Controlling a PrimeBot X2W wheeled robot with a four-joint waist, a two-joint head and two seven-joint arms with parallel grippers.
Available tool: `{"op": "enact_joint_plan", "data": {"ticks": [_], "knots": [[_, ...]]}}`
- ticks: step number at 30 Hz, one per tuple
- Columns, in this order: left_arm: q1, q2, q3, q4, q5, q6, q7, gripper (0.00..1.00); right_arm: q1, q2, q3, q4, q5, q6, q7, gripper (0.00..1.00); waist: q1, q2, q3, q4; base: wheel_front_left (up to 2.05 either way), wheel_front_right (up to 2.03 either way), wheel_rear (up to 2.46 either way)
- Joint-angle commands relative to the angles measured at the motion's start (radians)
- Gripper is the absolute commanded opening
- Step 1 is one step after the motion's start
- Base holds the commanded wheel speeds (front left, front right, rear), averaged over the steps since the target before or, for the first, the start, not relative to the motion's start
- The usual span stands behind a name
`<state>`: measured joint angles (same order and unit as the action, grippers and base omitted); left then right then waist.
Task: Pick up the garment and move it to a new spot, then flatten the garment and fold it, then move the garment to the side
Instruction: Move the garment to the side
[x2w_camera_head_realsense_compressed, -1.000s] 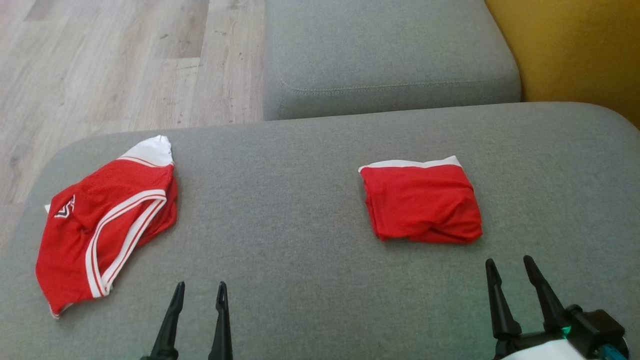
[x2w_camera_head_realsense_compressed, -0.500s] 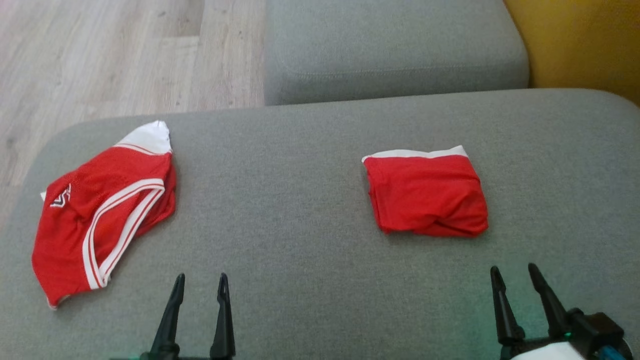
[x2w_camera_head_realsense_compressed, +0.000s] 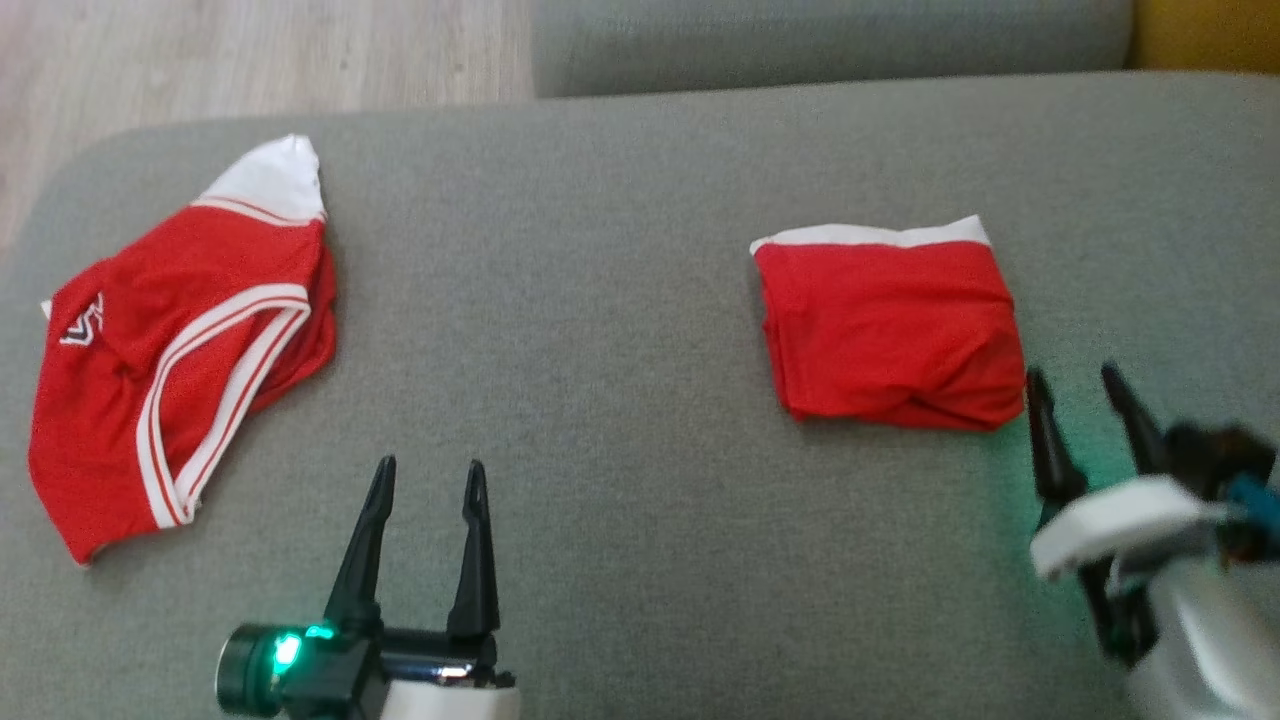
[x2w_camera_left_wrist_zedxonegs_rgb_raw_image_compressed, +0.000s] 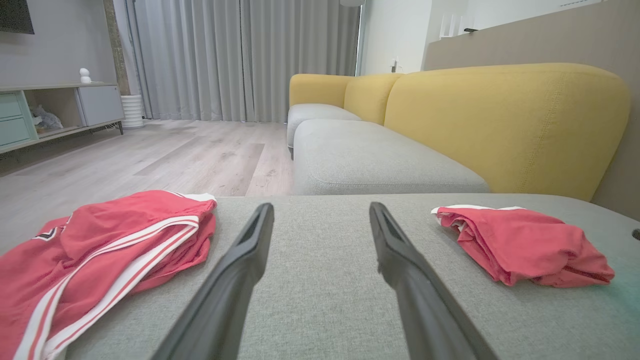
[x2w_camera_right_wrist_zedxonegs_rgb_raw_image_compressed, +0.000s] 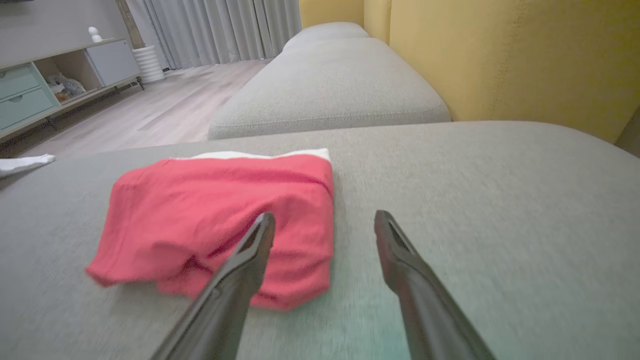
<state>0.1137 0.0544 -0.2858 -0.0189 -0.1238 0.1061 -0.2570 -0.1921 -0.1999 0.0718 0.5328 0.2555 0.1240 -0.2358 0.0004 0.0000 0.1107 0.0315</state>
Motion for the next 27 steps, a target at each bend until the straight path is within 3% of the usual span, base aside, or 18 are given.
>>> {"op": "enact_joint_plan", "data": {"ticks": [1,7,12,13,14,15,21,27], "knots": [[-0.039,-0.004,0.024,-0.033,0.003,0.005,-0.005,1.00,-0.042,-0.021,0.019,-0.015,0.010,0.007,0.000,1.00,-0.0004,0.0000,0.027,0.008,0.00,0.00,0.00],[-0.085,-0.004,0.004,-0.033,0.001,0.009,-0.005,1.00,-0.217,-0.068,0.042,0.126,0.070,0.007,0.061,1.00,-0.0004,0.0000,0.082,0.023,0.00,0.00,0.00],[-0.120,-0.004,-0.016,-0.031,-0.005,0.014,-0.005,1.00,-0.290,-0.074,0.159,0.210,0.191,0.007,0.178,1.00,-0.0004,0.0000,0.119,0.031,0.00,0.00,0.00],[-0.125,-0.004,-0.018,-0.032,-0.007,0.016,-0.005,1.00,-0.296,-0.078,0.186,0.209,0.226,0.007,0.197,0.78,-0.0004,0.0000,0.125,0.031,0.00,0.00,0.00],[-0.129,-0.004,-0.019,-0.032,-0.008,0.018,-0.005,1.00,-0.301,-0.087,0.210,0.202,0.254,0.007,0.205,0.21,-0.0004,0.0000,0.131,0.029,0.00,0.00,0.00],[-0.132,-0.004,-0.019,-0.034,-0.009,0.020,-0.005,1.00,-0.307,-0.100,0.228,0.192,0.280,0.007,0.200,0.00,-0.0004,0.0000,0.138,0.025,0.00,0.00,0.00],[-0.164,-0.004,-0.014,-0.048,0.002,0.013,-0.005,1.00,-0.340,-0.255,0.304,0.141,0.323,0.007,0.166,0.00,-0.0004,0.0000,0.220,-0.050,0.00,0.00,0.00],[-0.240,-0.004,-0.014,-0.072,0.025,-0.017,-0.005,1.00,-0.373,-0.454,0.319,0.098,0.329,0.007,0.183,0.00,-0.0004,0.0000,0.338,-0.126,0.00,0.00,0.00]]}}
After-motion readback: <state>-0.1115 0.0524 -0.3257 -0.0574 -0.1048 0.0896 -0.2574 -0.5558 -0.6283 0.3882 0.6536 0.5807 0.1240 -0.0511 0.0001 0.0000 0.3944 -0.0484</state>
